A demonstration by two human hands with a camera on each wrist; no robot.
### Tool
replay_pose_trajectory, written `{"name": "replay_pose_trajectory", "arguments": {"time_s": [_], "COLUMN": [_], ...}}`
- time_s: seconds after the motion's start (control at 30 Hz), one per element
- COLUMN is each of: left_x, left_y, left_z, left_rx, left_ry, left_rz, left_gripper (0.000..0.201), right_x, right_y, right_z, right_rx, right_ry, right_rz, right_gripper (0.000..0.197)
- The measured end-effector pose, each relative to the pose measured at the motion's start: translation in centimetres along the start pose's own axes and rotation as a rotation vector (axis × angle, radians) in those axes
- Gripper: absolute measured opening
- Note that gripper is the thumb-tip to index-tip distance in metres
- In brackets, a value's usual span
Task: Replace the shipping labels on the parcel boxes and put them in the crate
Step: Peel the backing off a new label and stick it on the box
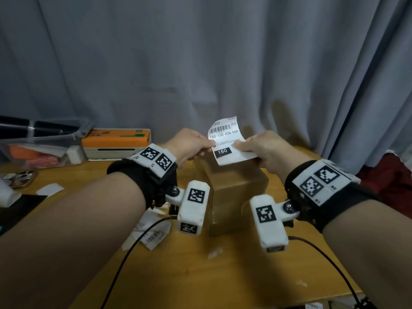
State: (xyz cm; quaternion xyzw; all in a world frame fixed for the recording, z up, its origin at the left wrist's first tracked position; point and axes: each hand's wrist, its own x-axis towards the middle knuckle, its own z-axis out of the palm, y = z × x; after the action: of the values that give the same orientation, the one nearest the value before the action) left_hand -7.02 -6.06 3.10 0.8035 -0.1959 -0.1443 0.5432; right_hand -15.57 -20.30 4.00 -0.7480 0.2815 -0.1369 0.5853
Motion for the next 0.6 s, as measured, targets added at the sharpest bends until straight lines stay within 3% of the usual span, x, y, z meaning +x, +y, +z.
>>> {"name": "replay_pose_trajectory", "arguments": {"time_s": [0.13,0.2,0.3,0.6], "left_x": [0.4,0.7,1.3,1.8], "left_y": [0.1,-0.2,-0.7,-0.8], "left_z": [0.4,0.5,0.3,0.6], "left_rx": [0.101,0.176,0.209,0.245], "left_ry": [0.017,0.025,0.008,0.025], "left_rz": [-0.052,-0.033,-0.022,-0.028], "left_gripper": [0.016,0.019,0.032,0.032], "right_x": [0.3,0.5,0.7,0.9], "right_y": [0.1,0.0,-0.2,-0.3], "right_z": [0.7,0.9,1.1,0.9], "right_rx": [-0.307,-0.397,-0.484,-0.531], "right_ry": [0.064,0.076,0.072,0.029], "right_rz": [-0.018,-0.027,-0.050,-0.110], "right_gripper": [0.066,0.073,0.065,0.022]}}
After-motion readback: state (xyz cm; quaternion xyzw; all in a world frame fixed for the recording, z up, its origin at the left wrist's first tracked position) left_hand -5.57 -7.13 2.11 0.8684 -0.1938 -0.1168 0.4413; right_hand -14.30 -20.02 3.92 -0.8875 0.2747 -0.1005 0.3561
